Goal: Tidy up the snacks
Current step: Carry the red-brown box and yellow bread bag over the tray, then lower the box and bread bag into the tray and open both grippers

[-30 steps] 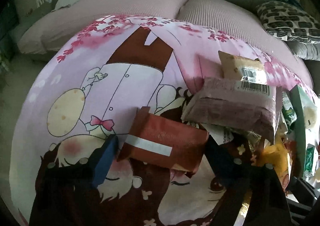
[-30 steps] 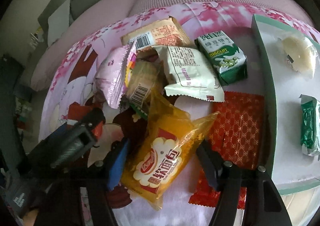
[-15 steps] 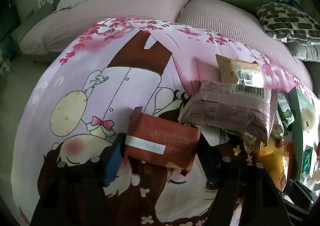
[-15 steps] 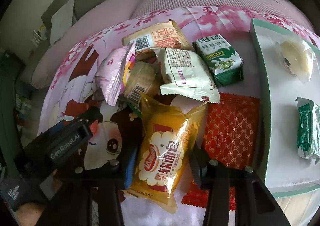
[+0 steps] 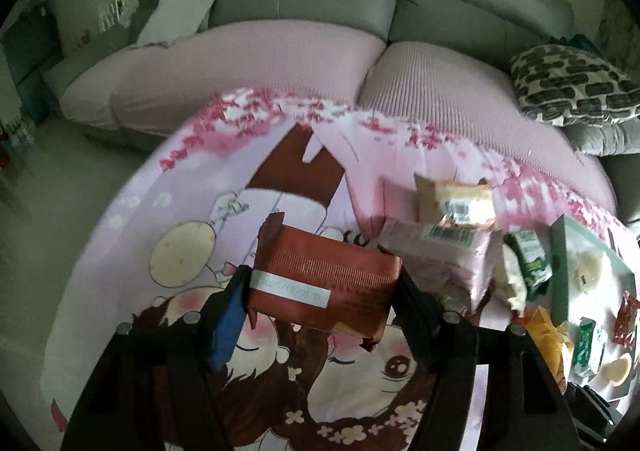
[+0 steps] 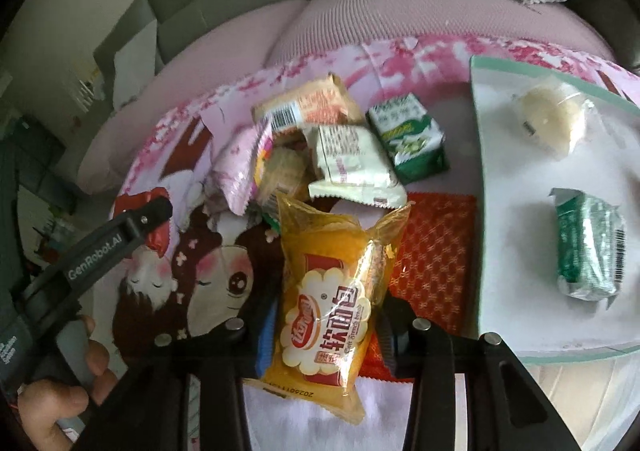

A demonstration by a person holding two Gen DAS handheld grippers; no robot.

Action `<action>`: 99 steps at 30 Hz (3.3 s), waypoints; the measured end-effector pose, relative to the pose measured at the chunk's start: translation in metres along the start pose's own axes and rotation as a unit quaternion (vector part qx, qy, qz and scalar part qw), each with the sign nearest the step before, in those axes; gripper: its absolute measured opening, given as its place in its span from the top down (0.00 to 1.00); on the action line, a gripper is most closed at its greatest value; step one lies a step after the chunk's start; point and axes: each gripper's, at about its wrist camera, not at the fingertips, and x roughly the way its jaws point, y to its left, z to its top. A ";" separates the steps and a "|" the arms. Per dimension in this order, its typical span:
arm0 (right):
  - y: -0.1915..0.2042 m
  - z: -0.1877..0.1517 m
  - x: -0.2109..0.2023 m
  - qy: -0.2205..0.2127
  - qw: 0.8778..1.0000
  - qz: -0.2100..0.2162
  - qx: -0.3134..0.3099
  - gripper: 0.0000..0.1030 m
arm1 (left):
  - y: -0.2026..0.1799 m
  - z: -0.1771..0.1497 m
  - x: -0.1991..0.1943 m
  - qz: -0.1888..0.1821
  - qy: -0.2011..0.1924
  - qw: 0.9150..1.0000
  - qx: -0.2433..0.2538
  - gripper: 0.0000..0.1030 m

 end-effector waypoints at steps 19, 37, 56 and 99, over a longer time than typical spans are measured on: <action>-0.074 0.021 -0.063 -0.083 0.993 -0.035 0.078 0.58 | -0.081 0.005 -0.046 -0.071 -0.048 0.995 0.046 0.32; -0.190 0.037 -0.122 -0.153 0.963 -0.136 0.176 0.58 | -0.191 -0.023 -0.058 -0.149 -0.041 0.976 0.154 0.32; -0.212 0.027 -0.074 -0.062 0.971 -0.156 0.171 0.57 | -0.235 -0.064 -0.020 -0.136 0.026 0.969 0.207 0.32; -0.214 0.028 -0.066 -0.034 0.969 -0.196 0.145 0.17 | -0.264 -0.086 -0.008 -0.142 0.061 0.956 0.250 0.22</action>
